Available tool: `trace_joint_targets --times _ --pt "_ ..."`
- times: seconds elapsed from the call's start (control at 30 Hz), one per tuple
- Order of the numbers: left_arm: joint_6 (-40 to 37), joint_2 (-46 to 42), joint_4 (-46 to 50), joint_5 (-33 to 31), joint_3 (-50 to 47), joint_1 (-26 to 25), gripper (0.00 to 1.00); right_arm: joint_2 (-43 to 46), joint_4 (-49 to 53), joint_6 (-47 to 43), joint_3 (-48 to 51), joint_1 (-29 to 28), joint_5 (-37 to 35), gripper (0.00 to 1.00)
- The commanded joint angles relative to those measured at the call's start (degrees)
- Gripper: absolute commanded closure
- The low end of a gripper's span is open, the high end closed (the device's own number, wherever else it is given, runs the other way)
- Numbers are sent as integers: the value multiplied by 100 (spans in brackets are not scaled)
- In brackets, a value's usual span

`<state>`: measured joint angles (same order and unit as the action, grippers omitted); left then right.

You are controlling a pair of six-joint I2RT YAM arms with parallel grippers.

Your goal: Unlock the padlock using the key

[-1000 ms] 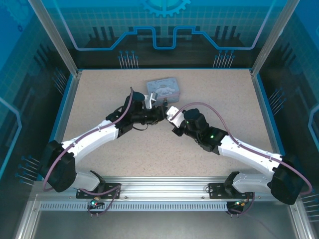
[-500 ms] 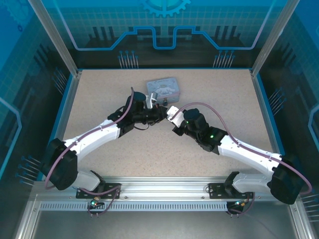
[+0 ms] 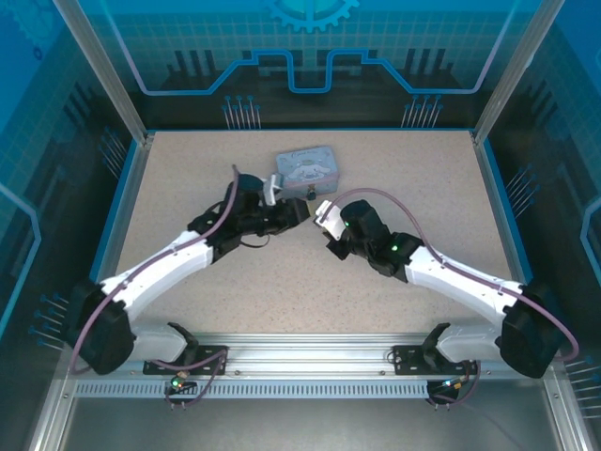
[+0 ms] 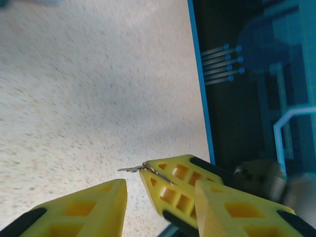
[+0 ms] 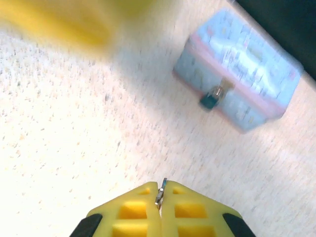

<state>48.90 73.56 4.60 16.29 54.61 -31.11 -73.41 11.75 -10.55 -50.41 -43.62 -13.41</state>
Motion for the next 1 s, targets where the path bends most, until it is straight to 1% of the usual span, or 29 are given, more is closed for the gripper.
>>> trace_joint_targets --times 0.0,0.1,0.13,0.2,0.23,0.3,0.43,0.6,0.67,0.83,0.87,0.97 --pt "-180 -696 455 -432 -384 495 57 -659 1750 865 -625 204 422 100" --pt "-276 -1185 781 -579 -571 864 57 -1534 3033 1160 -1189 249 690 100" --pt "-360 -1301 920 -654 -575 928 57 -1838 3418 1178 -1371 282 900 100" --pt "-499 -1454 1171 -789 -544 983 57 -2253 3988 1340 -1668 284 817 100" --pt "-559 -1496 1270 -826 -523 998 57 -2416 4205 1329 -1786 297 910 100" --pt "-620 -1537 1386 -869 -491 1013 57 -2607 4492 1393 -1998 300 768 100" --pt "-639 -1525 1421 -882 -469 1037 57 -3124 4985 1335 -2424 452 1185 100" --pt "-689 -1454 1437 -847 -407 1072 58 -3757 5225 1325 -2811 471 783 100" --pt "-686 -1435 1436 -847 -407 1075 58 -3908 5217 1318 -2953 485 804 100" --pt "-698 -1355 1421 -806 -390 1086 58 -4163 5058 1322 -3193 494 909 94" --pt "-698 -1346 1422 -795 -390 1082 58 -4190 5057 1332 -3220 493 897 90" --pt "-707 -1344 1415 -769 -390 1081 58 -4161 5020 1355 -3227 497 778 74"
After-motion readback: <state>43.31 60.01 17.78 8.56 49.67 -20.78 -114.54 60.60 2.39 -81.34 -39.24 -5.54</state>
